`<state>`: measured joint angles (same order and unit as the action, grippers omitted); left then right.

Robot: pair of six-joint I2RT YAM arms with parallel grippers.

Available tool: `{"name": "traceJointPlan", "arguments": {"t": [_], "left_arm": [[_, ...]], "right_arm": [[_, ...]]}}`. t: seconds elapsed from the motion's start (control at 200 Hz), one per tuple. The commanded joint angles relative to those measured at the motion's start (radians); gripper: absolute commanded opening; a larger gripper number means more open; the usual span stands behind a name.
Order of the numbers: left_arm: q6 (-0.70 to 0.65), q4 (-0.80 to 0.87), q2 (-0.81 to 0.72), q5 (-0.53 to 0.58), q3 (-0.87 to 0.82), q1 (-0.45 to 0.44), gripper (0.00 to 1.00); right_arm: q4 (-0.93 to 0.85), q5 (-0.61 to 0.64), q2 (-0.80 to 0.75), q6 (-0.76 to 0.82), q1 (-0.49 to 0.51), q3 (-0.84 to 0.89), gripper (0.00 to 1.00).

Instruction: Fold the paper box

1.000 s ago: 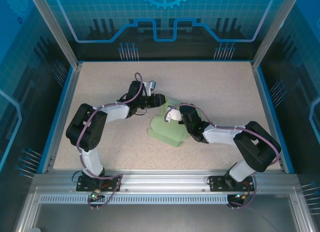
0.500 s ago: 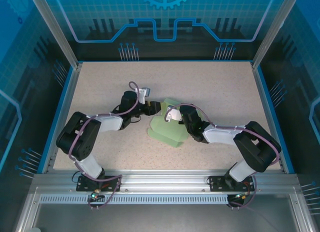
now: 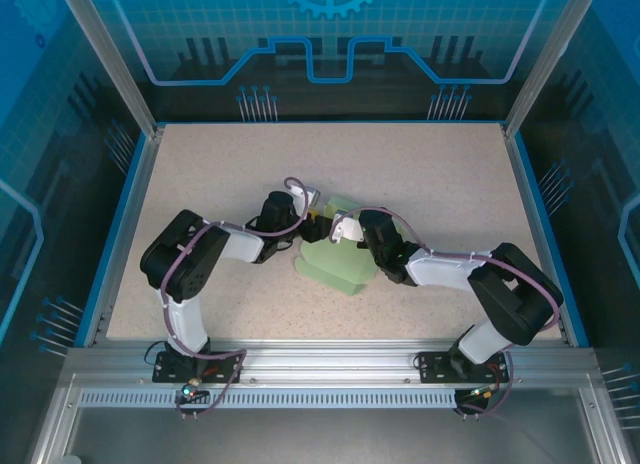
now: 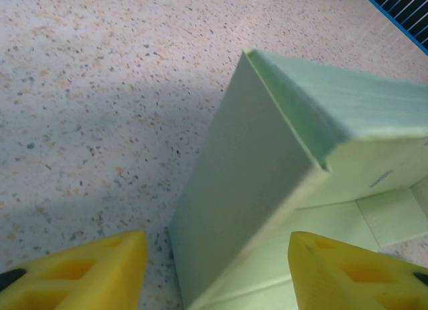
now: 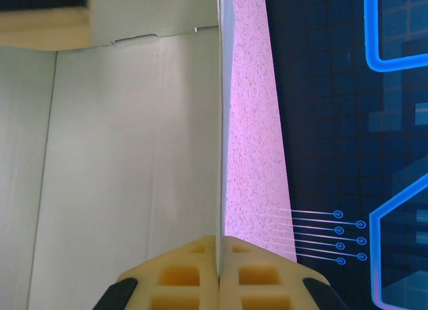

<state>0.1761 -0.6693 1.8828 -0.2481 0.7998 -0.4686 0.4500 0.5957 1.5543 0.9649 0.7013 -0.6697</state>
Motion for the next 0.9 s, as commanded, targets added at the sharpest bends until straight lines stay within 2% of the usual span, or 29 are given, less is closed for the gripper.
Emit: {"name": "traceJointPlan", "arguments": {"t": [0.0,0.39,0.66,0.895], "left_arm": [[-0.039,-0.033,0.025,0.030,0.041,-0.013,0.55],[-0.062,-0.016,0.038,0.120,0.062,-0.046,0.38],[-0.078,0.000,0.041,0.136,0.072,-0.057,0.25],[-0.098,0.018,0.035,0.158,0.075,-0.069,0.19]], "right_arm": [[-0.050,-0.017,-0.010,-0.019,-0.003,-0.020,0.00],[-0.060,-0.020,-0.013,-0.023,-0.004,-0.024,0.00],[-0.070,-0.020,-0.013,-0.028,-0.004,-0.029,0.00],[-0.083,-0.020,-0.019,-0.036,-0.004,-0.031,0.03]]}}
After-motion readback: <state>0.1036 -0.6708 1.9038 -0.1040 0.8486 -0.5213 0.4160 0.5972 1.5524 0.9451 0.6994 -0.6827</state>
